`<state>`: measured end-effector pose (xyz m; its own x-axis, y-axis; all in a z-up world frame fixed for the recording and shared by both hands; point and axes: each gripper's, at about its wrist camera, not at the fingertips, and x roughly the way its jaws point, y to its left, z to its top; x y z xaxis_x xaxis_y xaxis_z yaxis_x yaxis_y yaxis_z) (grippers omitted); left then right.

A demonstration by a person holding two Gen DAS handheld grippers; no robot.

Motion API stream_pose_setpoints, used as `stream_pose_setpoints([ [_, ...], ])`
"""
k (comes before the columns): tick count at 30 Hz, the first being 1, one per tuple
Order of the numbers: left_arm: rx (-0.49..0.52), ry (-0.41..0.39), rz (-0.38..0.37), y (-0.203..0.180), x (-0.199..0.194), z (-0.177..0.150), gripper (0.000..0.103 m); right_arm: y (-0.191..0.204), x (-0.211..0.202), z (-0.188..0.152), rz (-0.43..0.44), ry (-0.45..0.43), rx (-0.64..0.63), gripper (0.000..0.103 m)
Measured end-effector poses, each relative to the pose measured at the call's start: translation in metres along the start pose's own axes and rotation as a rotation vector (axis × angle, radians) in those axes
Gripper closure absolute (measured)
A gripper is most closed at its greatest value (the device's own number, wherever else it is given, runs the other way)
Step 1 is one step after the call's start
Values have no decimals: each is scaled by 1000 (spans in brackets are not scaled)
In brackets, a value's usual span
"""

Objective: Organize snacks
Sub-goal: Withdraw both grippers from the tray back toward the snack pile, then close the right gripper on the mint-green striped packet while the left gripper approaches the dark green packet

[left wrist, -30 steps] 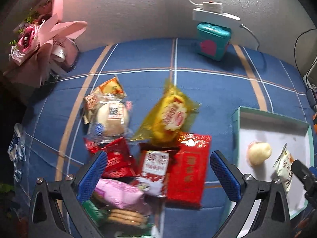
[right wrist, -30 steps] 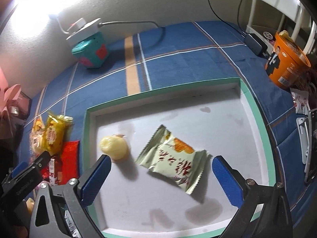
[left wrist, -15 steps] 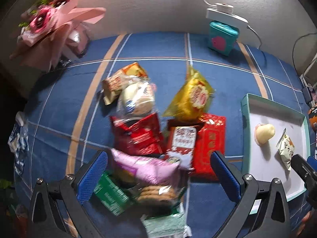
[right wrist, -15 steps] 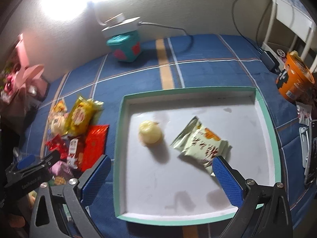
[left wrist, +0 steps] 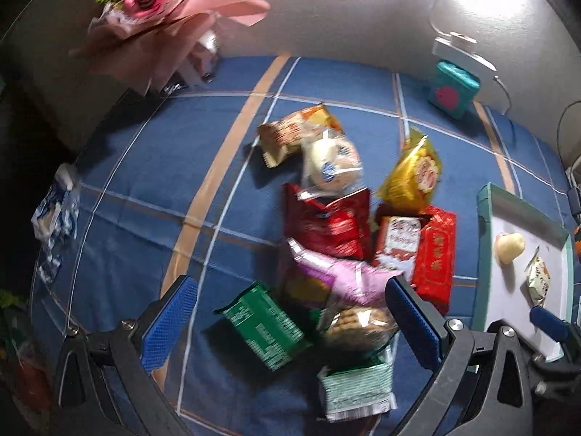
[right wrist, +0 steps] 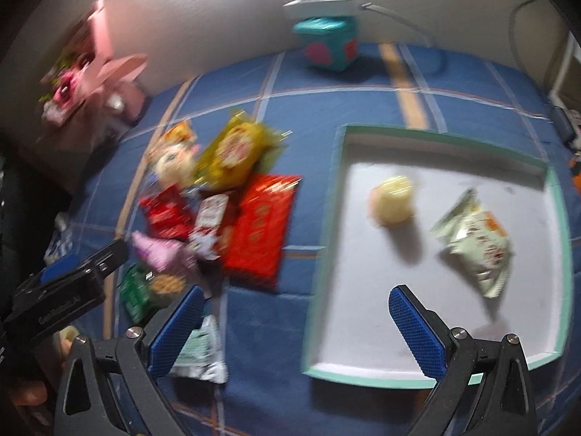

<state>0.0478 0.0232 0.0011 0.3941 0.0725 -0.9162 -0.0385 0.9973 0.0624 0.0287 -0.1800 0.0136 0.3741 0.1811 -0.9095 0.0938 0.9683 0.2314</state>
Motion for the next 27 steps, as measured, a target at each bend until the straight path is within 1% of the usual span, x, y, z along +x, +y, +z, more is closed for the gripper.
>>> stream_pose_setpoints([
  [2,-15,16,12,7,4,-4,0,13,8,-4,24,25,-25,0],
  [8,-89,80,32,30,19,-19,0,43,31,-16,40,98,-93,0],
  [13,-183,153,16,48,37,-30,0,63,49,-29,60,155,-125,0],
  [15,-213,160,16,54,39,-33,0,70,54,-34,69,175,-135,0],
  [18,-246,158,49,65,39,-36,0,85,63,-43,91,206,-157,0],
  [20,-271,161,42,71,39,-38,0,94,67,-48,96,220,-177,0],
  [23,-297,174,40,79,42,-40,0,105,74,-56,68,233,-213,0],
  [27,-299,177,34,82,43,-39,0,117,89,-64,17,259,-261,0],
])
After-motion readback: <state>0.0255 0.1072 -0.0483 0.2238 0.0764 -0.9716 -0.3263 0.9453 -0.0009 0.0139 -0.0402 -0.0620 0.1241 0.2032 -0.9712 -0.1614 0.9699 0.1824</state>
